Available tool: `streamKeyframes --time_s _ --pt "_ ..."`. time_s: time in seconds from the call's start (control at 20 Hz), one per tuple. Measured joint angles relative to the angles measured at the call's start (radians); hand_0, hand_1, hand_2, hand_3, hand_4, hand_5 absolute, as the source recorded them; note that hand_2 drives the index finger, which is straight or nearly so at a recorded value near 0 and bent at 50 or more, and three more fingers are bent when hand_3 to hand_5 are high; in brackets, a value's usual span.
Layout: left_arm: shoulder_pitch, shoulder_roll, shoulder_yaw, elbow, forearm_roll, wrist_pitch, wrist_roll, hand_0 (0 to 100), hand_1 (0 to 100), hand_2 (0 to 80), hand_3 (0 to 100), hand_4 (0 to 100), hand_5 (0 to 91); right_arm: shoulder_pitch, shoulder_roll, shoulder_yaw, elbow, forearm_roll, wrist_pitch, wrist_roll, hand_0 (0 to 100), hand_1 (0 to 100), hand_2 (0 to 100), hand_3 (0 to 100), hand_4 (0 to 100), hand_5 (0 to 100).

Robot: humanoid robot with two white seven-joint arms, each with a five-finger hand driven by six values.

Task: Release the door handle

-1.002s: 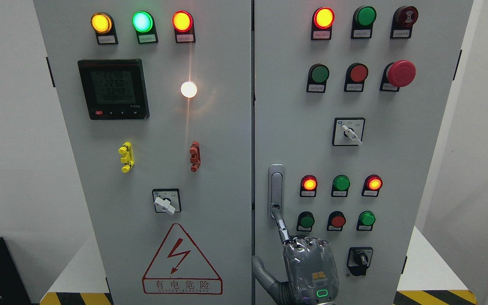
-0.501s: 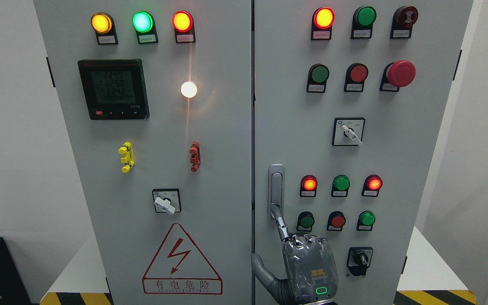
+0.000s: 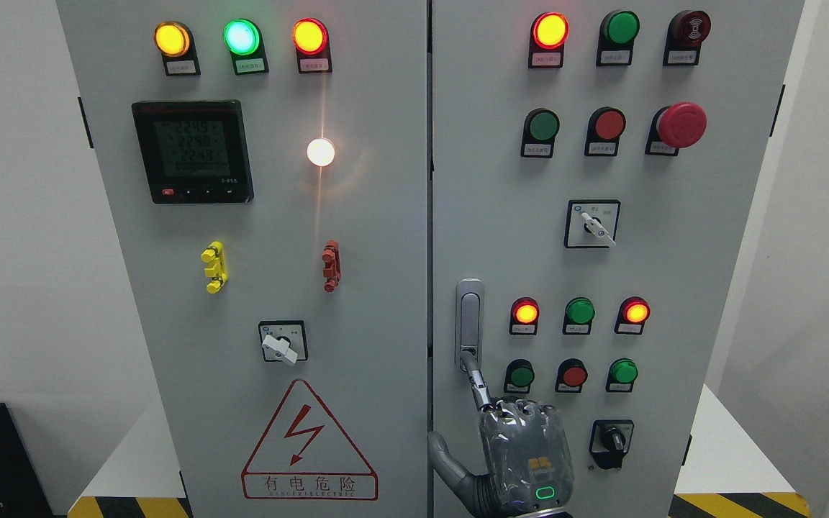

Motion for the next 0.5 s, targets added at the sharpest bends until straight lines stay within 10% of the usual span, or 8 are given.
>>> streamKeyframes --time_s 0.5 --pt "0.000 0.000 0.000 0.000 0.000 0.000 0.000 12 56 0.0 0 0 0.0 -0.005 0.000 -0.002 0.007 -0.002 0.001 0.000 31 24 3 100 100 100"
